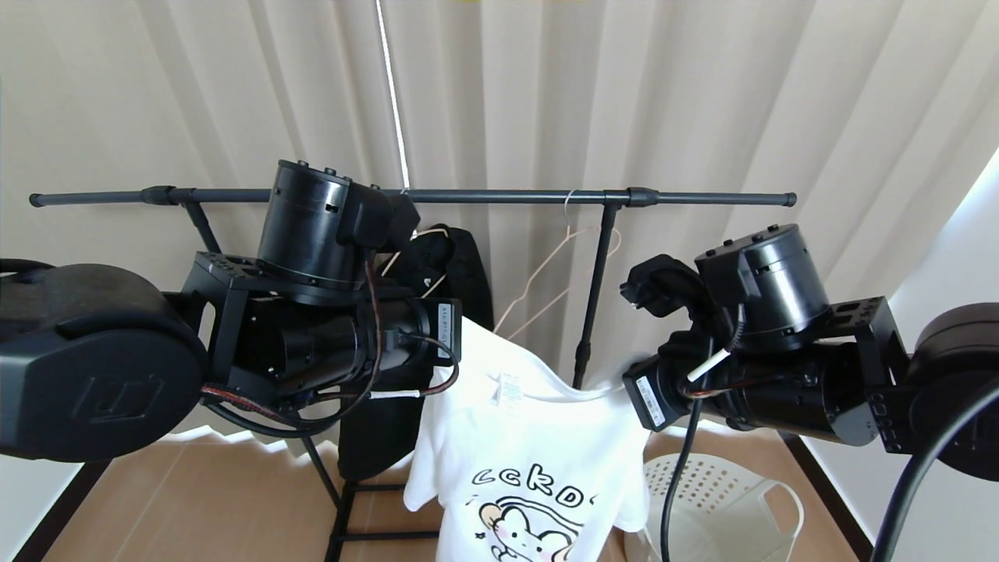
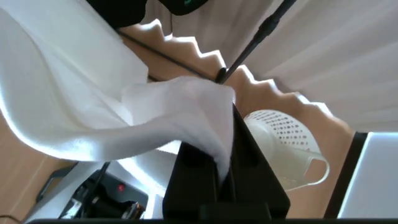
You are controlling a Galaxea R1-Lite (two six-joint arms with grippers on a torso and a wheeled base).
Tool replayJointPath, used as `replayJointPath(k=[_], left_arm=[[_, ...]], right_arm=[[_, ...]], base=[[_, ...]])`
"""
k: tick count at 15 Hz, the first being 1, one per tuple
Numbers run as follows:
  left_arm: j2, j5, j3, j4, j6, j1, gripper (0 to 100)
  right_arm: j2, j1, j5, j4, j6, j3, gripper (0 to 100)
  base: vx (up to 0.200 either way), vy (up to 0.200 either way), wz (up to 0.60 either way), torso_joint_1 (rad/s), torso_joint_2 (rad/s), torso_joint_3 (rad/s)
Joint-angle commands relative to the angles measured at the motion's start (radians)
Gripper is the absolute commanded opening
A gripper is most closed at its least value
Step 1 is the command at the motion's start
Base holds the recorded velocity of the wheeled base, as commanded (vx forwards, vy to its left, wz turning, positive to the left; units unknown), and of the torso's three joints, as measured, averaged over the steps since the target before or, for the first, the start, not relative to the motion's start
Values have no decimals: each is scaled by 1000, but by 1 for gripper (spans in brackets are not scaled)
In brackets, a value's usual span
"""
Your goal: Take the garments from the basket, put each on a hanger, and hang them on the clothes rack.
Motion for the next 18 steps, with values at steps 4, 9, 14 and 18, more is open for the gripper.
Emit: replayJointPath(k=[4, 9, 14, 18], left_arm=[[0, 19, 1, -1, -2, 3, 0], [5, 19, -46, -1, -2, 2, 0], [30, 20, -94, -1, -2, -17, 0], [30, 48, -92, 0, -1, -21, 0]], right_arm=[[5, 7, 11, 152, 123, -168, 0], [17, 9, -1, 152, 123, -139, 100], [-4, 90, 31, 80, -22, 30, 100], [-12, 156, 213, -304, -18, 180, 100]], base=[[0, 0, 0, 0, 0, 0], [0, 0, 0, 0, 0, 0], [0, 0, 0, 0, 0, 0], [0, 0, 0, 0, 0, 0]])
